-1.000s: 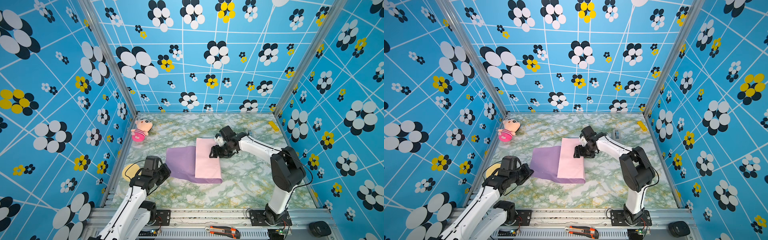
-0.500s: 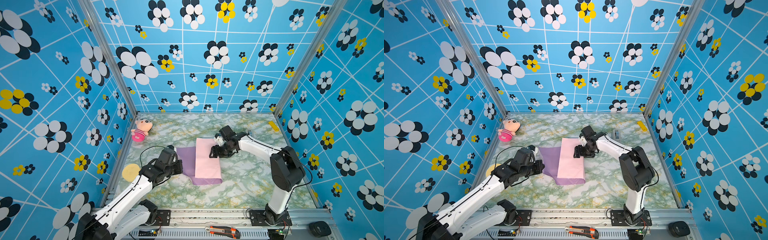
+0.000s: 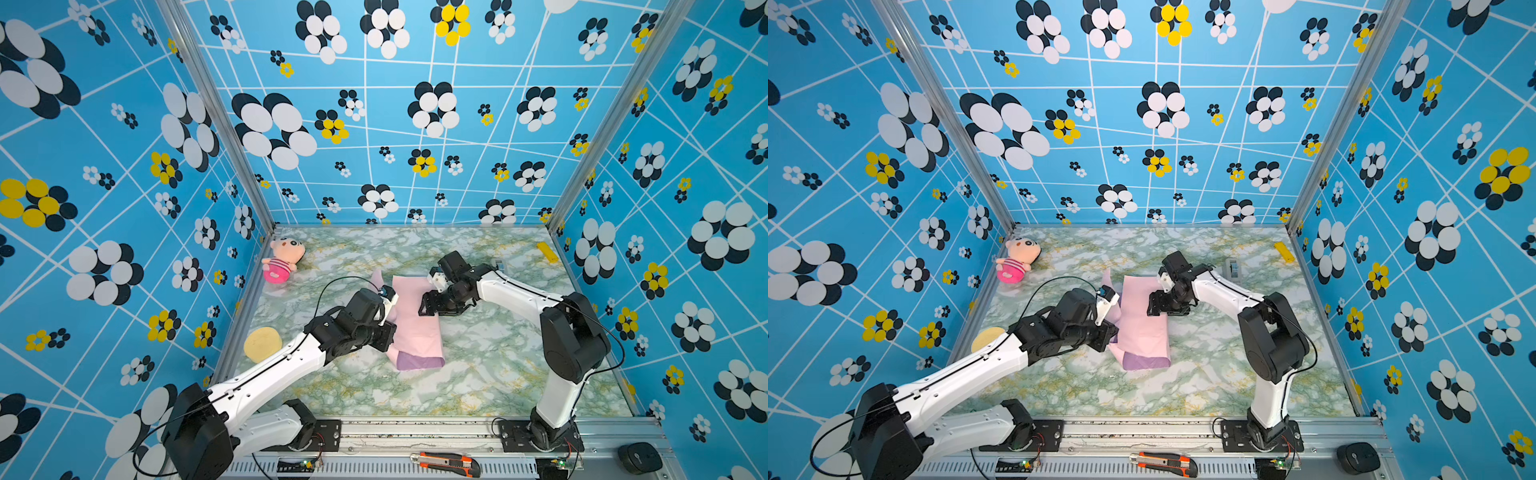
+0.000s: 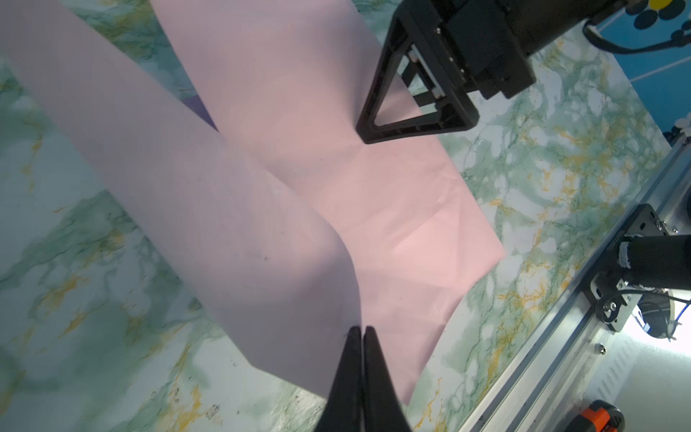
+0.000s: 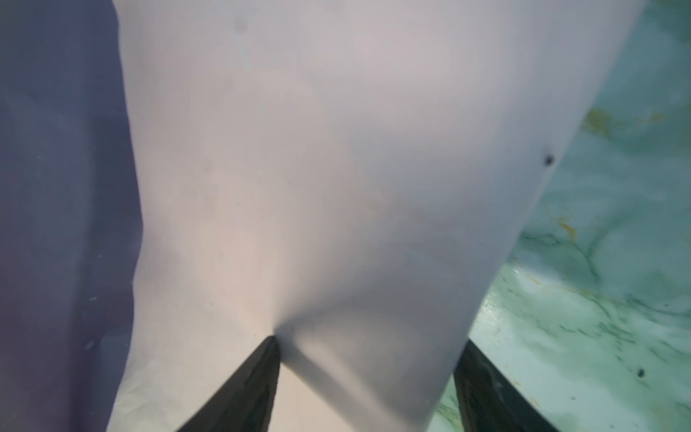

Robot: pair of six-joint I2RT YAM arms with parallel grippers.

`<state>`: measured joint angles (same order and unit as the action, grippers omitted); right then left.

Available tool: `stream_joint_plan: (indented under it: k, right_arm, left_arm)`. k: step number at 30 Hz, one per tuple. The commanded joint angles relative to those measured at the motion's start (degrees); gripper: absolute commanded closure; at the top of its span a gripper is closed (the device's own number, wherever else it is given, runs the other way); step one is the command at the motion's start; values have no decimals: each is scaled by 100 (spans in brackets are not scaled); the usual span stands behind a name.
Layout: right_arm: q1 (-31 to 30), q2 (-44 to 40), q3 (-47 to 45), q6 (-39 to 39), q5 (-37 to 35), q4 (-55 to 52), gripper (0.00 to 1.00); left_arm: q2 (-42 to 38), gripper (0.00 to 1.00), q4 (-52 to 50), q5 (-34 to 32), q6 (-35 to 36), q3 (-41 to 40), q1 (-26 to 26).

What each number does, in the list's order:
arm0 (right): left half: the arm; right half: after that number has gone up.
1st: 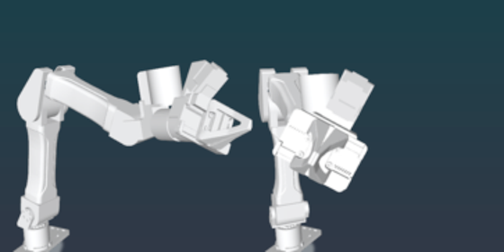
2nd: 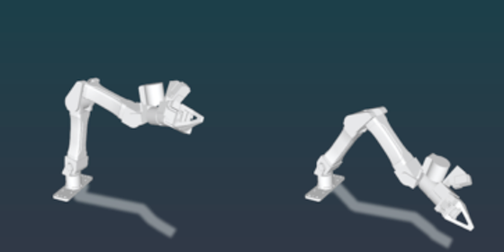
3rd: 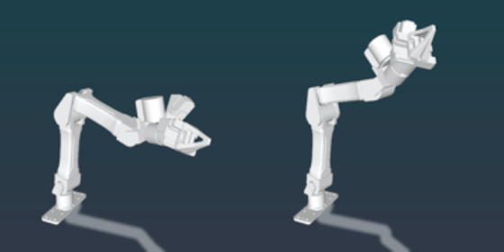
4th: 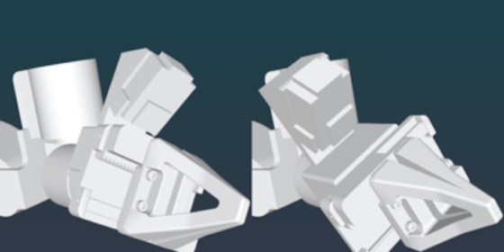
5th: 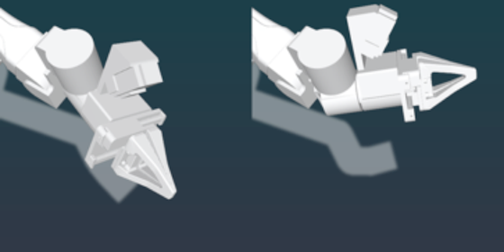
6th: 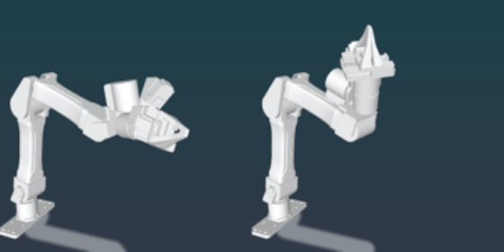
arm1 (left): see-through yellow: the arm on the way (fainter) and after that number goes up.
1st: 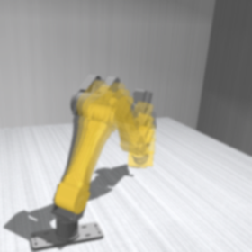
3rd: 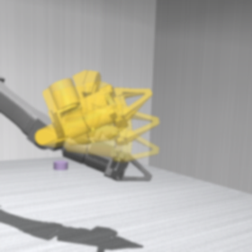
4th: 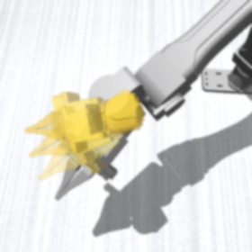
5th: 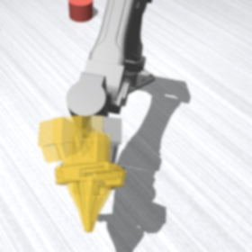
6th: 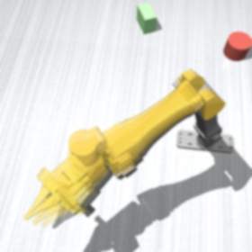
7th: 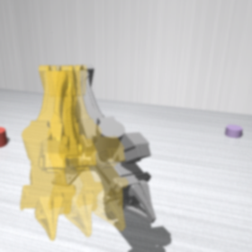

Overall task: Wrap a gift box in wrapping paper
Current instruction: Second fold the wrapping paper around the gift box.

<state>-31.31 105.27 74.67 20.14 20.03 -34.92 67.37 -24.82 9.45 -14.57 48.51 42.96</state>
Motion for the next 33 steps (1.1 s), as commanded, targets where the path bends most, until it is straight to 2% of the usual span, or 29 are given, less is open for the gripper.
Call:
stream_joint_plan:
  k: [1,4,13,22,27,33]
  right_arm:
    - [-31,371,-176,-138,-333,-417,26]
    - [-21,391,-163,-142,-351,-428,26]
    - [-16,423,-79,-124,-353,-420,26]
    - [-16,450,-57,-133,-278,-374,26]
    - [28,350,-217,4,-49,-126,27]
    - [123,180,-506,219,242,282,26]
  left_arm:
    - [241,99,-210,259,664,372,141]
    - [241,99,-472,289,718,466,151]
    - [-456,95,-1033,78,771,127,285]
    - [138,94,-1253,-159,1551,706,595]
    - [522,93,-1025,-319,1544,1000,713]
    - [878,93,-585,-53,1435,1090,859]
